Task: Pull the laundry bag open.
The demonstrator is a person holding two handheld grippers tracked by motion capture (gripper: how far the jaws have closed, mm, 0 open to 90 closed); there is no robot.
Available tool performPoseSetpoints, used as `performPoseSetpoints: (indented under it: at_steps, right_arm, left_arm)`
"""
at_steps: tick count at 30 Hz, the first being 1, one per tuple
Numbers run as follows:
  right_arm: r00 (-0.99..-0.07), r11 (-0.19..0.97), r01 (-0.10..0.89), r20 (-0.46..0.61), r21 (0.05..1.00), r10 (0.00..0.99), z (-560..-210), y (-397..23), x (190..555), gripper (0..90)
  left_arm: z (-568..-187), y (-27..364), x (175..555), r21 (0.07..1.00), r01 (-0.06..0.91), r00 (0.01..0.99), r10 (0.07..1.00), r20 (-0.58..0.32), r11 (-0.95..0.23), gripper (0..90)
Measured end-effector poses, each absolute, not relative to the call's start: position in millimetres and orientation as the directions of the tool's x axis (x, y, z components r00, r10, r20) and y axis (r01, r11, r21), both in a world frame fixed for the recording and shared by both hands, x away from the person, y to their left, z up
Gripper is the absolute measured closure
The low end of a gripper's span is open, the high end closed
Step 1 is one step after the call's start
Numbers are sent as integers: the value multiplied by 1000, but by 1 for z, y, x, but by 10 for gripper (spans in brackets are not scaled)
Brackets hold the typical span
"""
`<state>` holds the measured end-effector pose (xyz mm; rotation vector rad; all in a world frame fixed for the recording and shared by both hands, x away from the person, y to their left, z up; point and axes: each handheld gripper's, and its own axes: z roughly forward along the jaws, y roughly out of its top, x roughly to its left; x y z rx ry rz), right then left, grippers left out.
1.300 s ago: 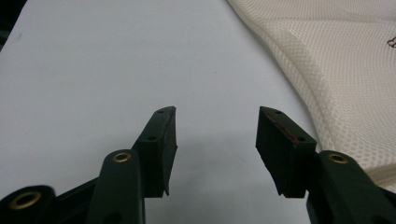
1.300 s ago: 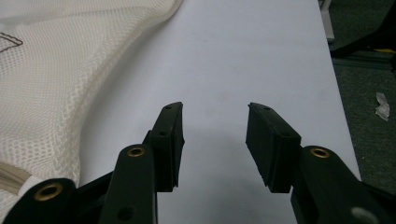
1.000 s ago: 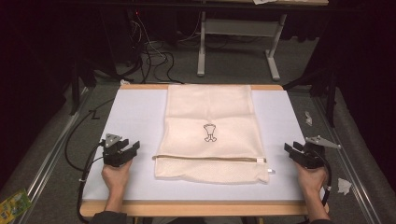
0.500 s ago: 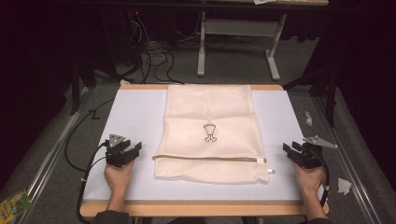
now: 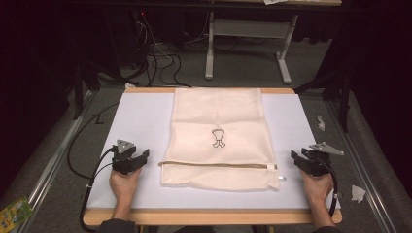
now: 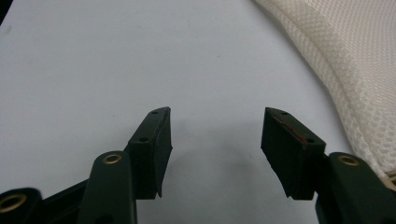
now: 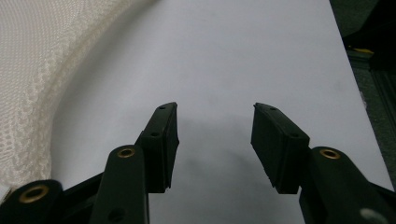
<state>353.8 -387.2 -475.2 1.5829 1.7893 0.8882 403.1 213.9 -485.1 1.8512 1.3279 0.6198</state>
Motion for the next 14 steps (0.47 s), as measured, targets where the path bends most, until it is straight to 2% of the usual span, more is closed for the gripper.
performPoseSetpoints:
  at_steps: [14]
  right_arm:
    - [-97,72,618,-15,783,995,-477,-385,355,471]
  left_arm:
    - [-485,213,403,798,574,346,937,-36,-182,421]
